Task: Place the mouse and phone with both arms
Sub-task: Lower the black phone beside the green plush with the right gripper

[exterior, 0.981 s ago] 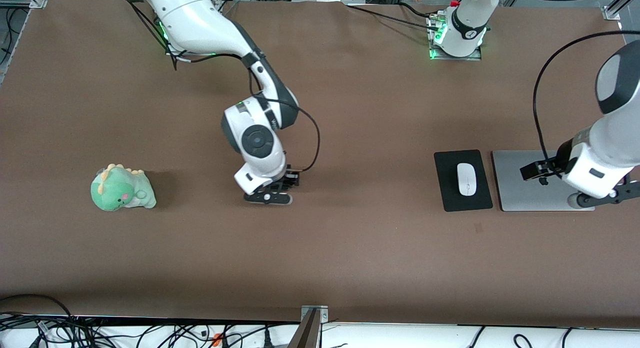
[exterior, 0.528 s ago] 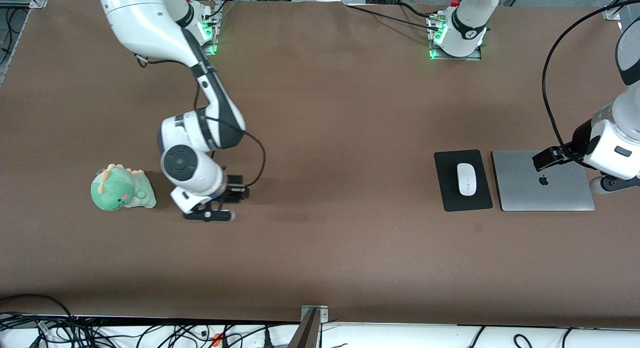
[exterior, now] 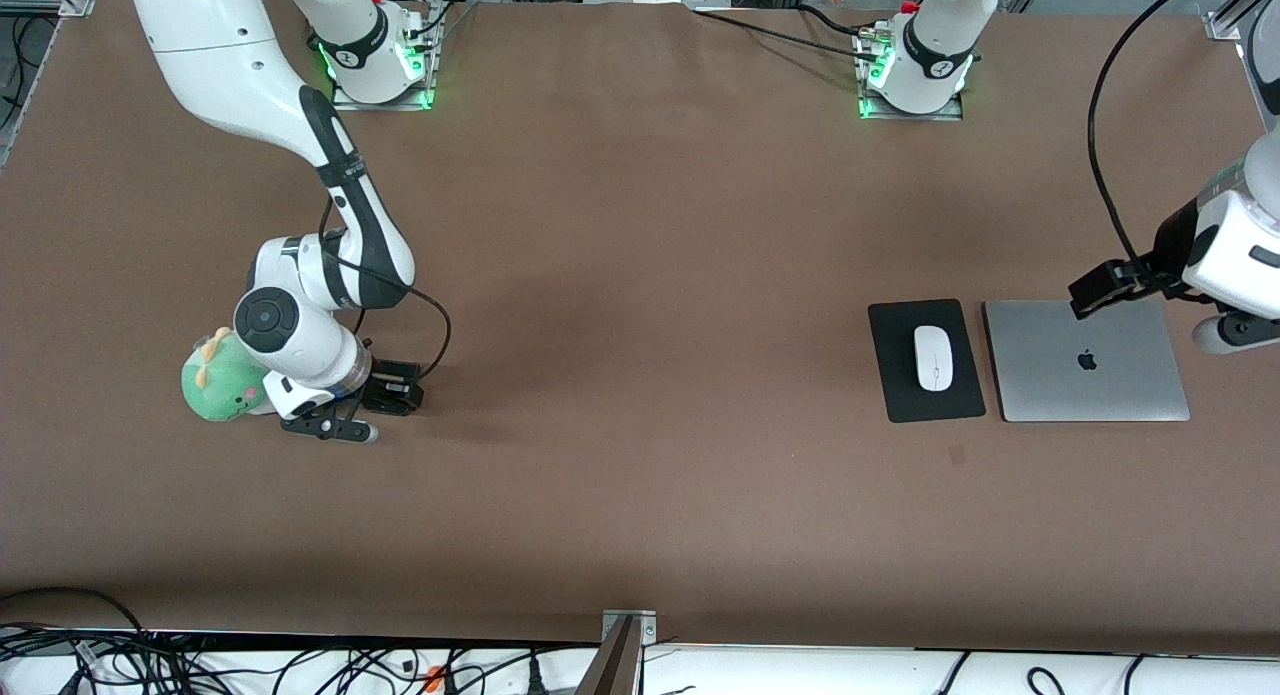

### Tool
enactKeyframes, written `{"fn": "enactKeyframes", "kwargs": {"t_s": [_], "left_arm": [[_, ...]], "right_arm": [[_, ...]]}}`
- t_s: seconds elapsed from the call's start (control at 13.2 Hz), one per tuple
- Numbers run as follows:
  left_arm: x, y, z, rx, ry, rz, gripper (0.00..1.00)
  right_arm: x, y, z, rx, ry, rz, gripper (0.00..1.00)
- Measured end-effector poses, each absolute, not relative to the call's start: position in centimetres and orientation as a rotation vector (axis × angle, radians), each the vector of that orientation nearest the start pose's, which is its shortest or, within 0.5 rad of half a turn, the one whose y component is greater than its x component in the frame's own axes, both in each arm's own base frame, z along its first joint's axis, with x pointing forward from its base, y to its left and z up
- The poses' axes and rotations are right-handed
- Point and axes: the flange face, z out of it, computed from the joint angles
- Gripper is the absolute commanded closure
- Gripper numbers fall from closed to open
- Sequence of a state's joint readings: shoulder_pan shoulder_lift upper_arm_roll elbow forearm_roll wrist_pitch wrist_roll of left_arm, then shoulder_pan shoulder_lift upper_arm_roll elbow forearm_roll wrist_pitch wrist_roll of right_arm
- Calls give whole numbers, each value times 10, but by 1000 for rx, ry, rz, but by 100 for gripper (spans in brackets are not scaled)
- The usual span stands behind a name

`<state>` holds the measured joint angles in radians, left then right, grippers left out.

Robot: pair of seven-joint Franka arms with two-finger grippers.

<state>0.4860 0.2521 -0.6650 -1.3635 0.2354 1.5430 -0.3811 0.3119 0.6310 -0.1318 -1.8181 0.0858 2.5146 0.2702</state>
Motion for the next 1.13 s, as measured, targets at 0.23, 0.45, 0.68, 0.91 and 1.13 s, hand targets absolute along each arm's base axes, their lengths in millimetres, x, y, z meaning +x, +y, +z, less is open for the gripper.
{"fn": "enactKeyframes", "kwargs": {"t_s": [0.23,0.45,0.68,0.91,1.13], "left_arm": [[602,-28,612,-3091,-343,25,0],[585,-29,621,-3087,-347,23,0],[567,-37,624,-3073,-333,33,0],[554,-30,624,-3067,-302,45,0],[551,-30,624,-3068,-283,46,0]], "right_arm": [[633,115,181,-3146,120,-151,85],[632,110,179,-3152,38,-149,84],[630,106,176,-3156,-12,-137,66],[629,101,173,-3158,-19,-128,0],[630,104,177,-3157,-23,-97,0]]}}
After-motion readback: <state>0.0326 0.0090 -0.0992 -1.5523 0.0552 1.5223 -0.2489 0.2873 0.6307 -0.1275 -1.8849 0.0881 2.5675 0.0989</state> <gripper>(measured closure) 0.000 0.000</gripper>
